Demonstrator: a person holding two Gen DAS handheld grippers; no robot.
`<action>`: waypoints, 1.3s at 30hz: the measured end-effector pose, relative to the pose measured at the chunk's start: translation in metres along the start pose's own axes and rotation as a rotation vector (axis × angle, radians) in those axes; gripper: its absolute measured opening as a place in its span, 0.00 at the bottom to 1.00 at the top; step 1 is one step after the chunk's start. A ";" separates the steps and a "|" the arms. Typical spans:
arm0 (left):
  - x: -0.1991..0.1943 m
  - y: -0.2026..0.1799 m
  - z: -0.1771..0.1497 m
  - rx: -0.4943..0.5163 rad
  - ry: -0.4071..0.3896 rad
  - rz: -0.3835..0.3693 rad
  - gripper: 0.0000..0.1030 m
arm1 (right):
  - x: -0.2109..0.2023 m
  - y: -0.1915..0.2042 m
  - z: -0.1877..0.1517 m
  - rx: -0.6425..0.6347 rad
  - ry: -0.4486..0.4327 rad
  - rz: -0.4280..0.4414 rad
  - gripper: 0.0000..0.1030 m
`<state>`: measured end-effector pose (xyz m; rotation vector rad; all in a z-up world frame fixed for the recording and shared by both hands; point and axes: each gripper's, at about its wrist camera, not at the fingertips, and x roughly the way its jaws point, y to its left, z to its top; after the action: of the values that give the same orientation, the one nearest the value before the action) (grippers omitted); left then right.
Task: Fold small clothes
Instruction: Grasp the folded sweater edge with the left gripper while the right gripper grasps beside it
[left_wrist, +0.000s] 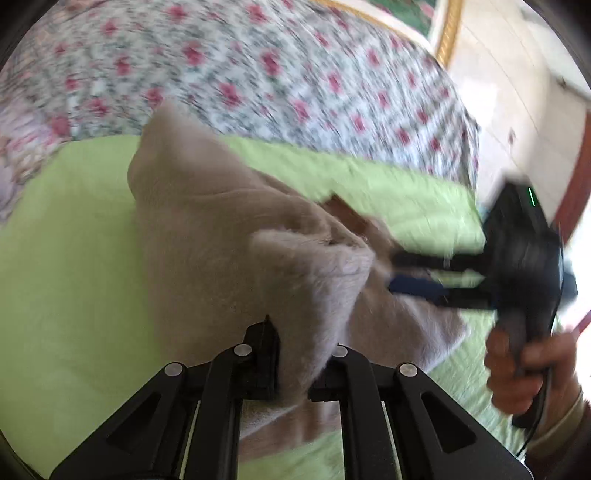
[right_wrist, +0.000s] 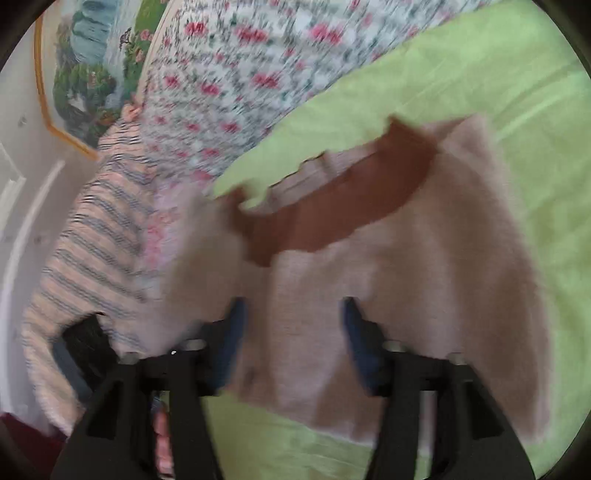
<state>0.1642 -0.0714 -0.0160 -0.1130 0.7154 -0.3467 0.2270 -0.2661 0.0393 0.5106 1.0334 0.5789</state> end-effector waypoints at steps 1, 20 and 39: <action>0.012 -0.001 -0.004 -0.003 0.032 -0.015 0.08 | 0.006 0.000 0.004 0.006 0.005 0.018 0.81; 0.004 -0.045 0.016 0.082 0.001 -0.170 0.08 | 0.022 0.051 0.062 -0.210 -0.014 -0.002 0.15; 0.074 -0.096 -0.013 0.068 0.252 -0.348 0.37 | -0.035 -0.053 0.042 -0.245 -0.069 -0.419 0.21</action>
<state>0.1818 -0.1868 -0.0507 -0.1307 0.9336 -0.7265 0.2618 -0.3337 0.0458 0.0900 0.9531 0.3054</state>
